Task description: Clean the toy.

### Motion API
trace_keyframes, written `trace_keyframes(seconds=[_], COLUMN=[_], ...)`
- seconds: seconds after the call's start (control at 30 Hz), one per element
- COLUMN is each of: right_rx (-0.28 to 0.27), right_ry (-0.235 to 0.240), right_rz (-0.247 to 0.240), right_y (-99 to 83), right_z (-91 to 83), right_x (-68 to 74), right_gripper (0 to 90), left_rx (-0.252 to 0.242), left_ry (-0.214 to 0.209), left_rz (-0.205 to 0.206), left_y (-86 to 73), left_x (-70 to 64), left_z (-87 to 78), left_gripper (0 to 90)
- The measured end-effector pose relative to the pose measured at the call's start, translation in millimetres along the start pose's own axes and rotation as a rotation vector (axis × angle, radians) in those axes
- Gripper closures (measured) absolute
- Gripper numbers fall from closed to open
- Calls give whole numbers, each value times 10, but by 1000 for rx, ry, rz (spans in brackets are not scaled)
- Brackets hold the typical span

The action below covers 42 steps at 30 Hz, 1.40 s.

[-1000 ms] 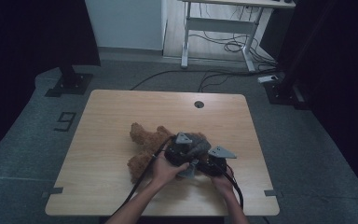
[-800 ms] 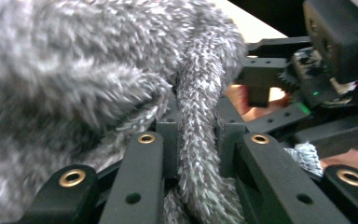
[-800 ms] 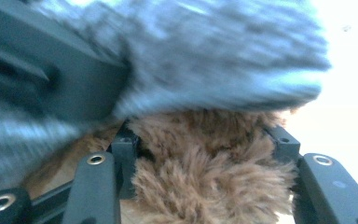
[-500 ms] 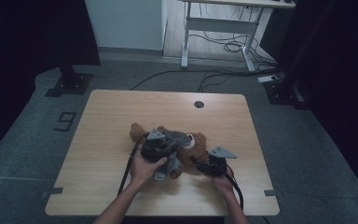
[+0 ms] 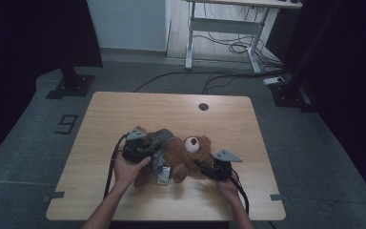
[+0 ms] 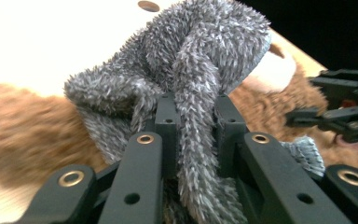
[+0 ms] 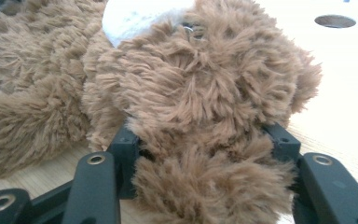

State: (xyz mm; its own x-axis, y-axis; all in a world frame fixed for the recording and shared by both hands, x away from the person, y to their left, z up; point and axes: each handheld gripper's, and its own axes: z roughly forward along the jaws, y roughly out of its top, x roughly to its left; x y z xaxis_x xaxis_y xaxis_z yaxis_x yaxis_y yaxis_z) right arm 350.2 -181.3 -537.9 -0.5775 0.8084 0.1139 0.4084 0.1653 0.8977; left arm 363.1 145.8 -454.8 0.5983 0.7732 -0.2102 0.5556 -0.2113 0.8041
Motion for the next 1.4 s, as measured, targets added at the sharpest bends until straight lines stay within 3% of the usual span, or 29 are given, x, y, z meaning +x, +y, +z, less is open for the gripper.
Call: trace_keyframes(seconds=[0.17,0.33,0.5,0.6,0.8,1.07,1.13,1.4], right_rx=[-1,3,1,-2,-3,-5,-5,-6], right_ry=[1,2,-4,-1,1,-2,-2,4], right_rz=[1,-1,-2,0,1,5,6,15], right_y=[-6,-11,-16,-19,-23,-26,-26,-34], right_z=[0,1,0,3,5,6,5,2], right_x=[0,6,17,14,8,10,9,-10], right_gripper=[450,450,450,450,450,450,449,446], left_rx=[30,96,135,179,227,236,224,128], left_ry=[66,91,90,119,134,109,103,82], left_rz=[-15,-24,-76,-61,-56,-88,-69,-61], left_y=[-119,-326,-459,-503,-576,-565,-554,-453], left_x=[165,265,394,406,434,486,483,474], left_z=[-94,-56,27,88,173,200,178,-73], left_gripper=[755,757,757,757,758,757,757,753])
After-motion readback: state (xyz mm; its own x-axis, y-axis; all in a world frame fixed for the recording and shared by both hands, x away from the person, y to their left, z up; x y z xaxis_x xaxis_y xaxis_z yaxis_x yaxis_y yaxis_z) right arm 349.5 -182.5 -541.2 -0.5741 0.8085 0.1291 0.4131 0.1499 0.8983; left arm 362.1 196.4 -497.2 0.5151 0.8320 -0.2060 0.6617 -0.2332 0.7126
